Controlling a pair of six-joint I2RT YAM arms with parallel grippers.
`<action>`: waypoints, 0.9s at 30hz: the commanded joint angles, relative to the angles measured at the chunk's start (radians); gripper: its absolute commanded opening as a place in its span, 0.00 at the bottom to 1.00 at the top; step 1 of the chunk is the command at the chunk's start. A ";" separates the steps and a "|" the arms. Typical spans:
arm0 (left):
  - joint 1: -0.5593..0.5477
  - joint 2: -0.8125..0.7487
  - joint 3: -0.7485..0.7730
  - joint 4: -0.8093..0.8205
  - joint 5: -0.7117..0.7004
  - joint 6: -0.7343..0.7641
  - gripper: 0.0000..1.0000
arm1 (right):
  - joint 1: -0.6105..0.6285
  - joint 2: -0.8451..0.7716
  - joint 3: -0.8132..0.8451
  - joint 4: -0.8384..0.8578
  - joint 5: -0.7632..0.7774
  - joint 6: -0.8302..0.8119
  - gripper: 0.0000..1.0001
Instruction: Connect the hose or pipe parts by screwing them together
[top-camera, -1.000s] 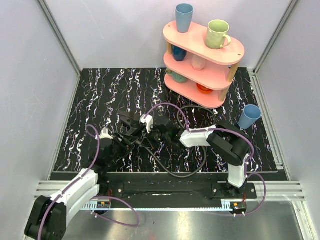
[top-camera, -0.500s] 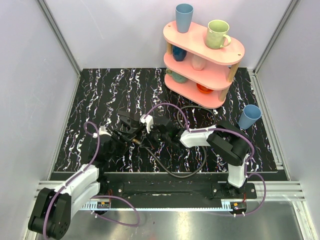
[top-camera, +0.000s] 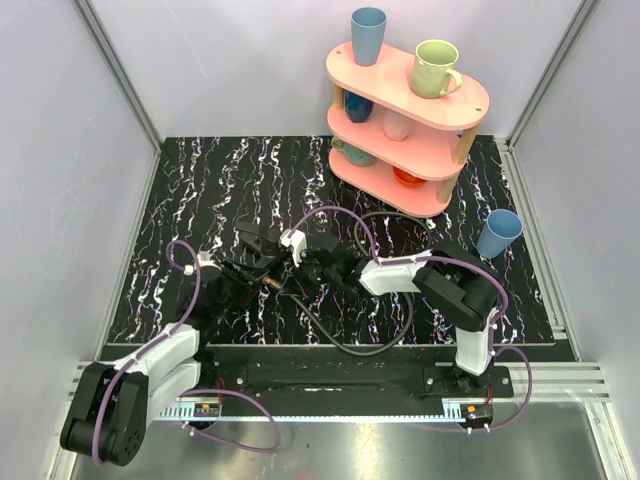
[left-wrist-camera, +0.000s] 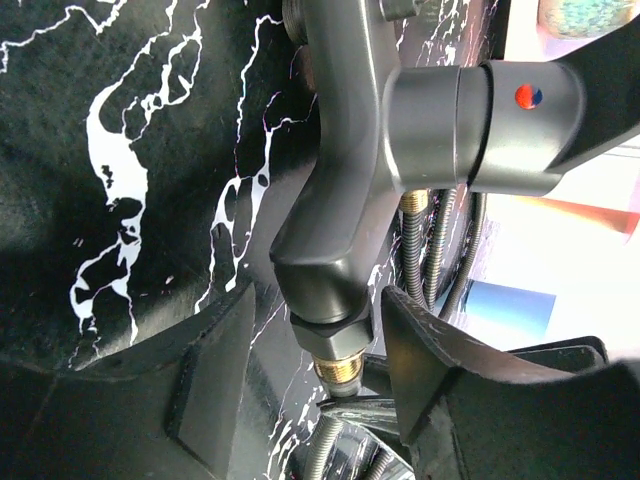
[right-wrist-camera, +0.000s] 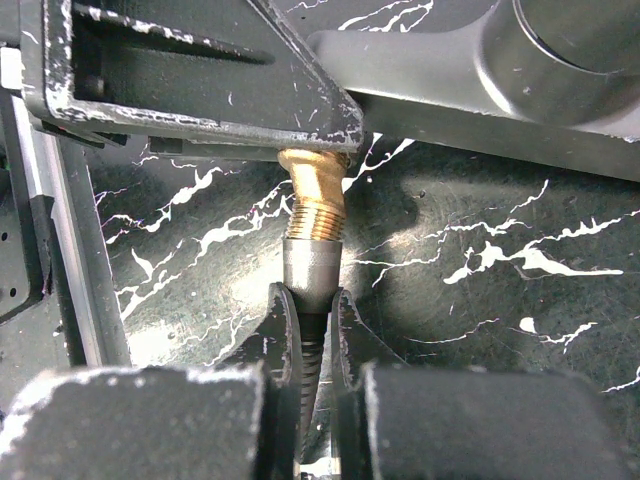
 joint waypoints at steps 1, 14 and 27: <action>0.007 0.033 0.026 0.122 0.018 0.004 0.52 | -0.001 0.007 0.046 0.105 0.005 0.008 0.00; 0.006 0.105 -0.013 0.220 0.070 -0.071 0.00 | 0.010 -0.016 0.066 0.033 0.135 -0.016 0.00; -0.043 0.084 -0.040 0.231 -0.006 -0.201 0.00 | 0.064 -0.016 0.012 0.154 0.349 0.054 0.00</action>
